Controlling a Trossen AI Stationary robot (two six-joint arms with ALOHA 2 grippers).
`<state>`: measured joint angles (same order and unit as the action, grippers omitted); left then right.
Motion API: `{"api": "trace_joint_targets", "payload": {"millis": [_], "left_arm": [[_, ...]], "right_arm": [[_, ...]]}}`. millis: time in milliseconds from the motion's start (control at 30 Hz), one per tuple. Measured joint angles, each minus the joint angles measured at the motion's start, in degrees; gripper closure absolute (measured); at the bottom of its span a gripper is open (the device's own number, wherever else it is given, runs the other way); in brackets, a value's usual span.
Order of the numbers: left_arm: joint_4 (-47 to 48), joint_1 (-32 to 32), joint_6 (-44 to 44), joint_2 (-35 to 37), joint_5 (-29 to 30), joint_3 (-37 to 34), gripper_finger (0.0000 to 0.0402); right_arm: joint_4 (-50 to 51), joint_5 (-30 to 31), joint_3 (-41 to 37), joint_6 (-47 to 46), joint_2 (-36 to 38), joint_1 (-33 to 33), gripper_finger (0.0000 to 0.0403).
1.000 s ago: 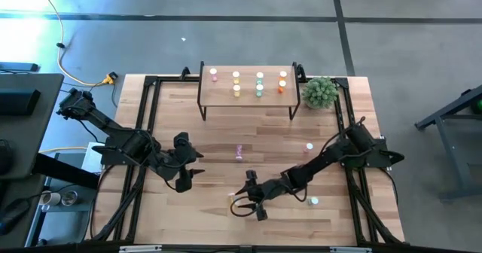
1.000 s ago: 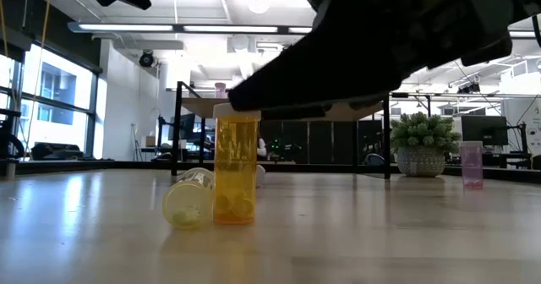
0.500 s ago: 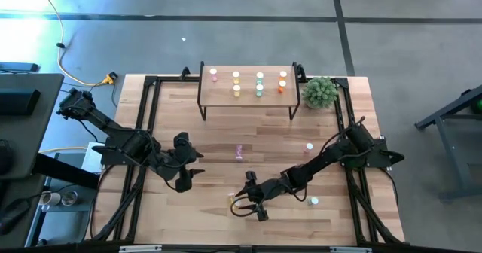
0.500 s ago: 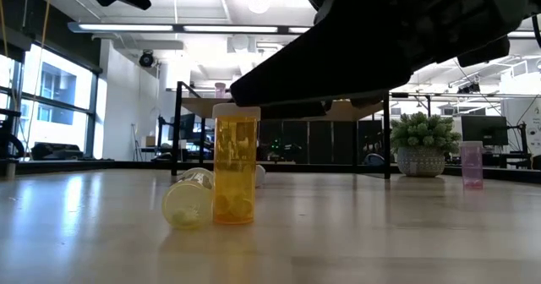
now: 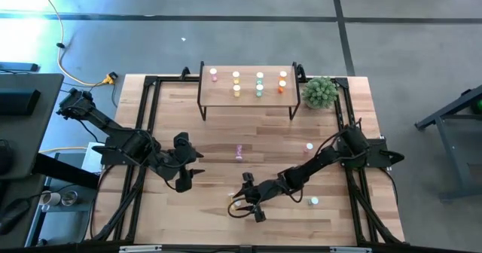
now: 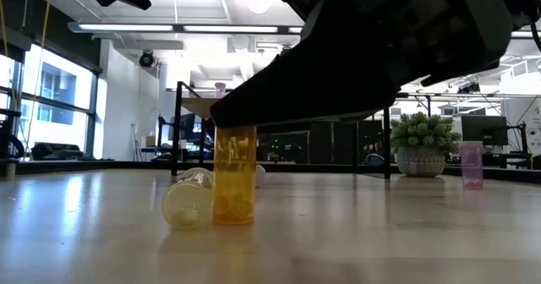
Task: Pick and place medicine bottles onto shelf by color
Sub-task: Put the orange pill bottle aligned with the other orange pill bottles on the shelf
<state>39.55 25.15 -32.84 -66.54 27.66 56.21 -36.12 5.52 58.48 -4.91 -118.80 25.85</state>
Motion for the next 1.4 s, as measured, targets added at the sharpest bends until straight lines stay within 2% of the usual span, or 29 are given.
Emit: {"api": "trace_joint_targets", "payload": {"millis": [133, 467, 800, 1067, 1300, 1400], "left_arm": [[0.03, 0.0, 0.0, 0.0, -0.01, 0.0, 0.0172], [0.03, 0.0, 0.01, 0.0, -0.01, 0.0, 0.0172], [0.04, 0.0, 0.0, 0.0, -0.01, 0.0, 0.0172], [0.05, 0.02, 3.15, -0.02, 0.49, 0.0, 0.0172], [0.02, 0.0, 8.12, -0.02, 4.43, 0.0, 0.0172], [-0.02, 0.0, 9.48, -0.02, 5.93, 0.0, 0.0172]], "right_arm": [[0.8, 0.0, 0.02, -0.2, 0.0, 0.0, 0.0213], [1.18, 0.02, 0.02, -0.79, 0.0, 0.0, 0.0294], [2.59, 2.13, 0.04, -2.72, 2.26, 0.0, 0.03], [7.9, 11.03, -0.07, -2.0, 9.18, 0.0, 0.03], [12.66, 23.32, -0.11, 5.4, 17.92, -0.35, 0.03], [16.07, 25.1, -0.11, 7.45, 22.61, -1.38, 0.03]]}}
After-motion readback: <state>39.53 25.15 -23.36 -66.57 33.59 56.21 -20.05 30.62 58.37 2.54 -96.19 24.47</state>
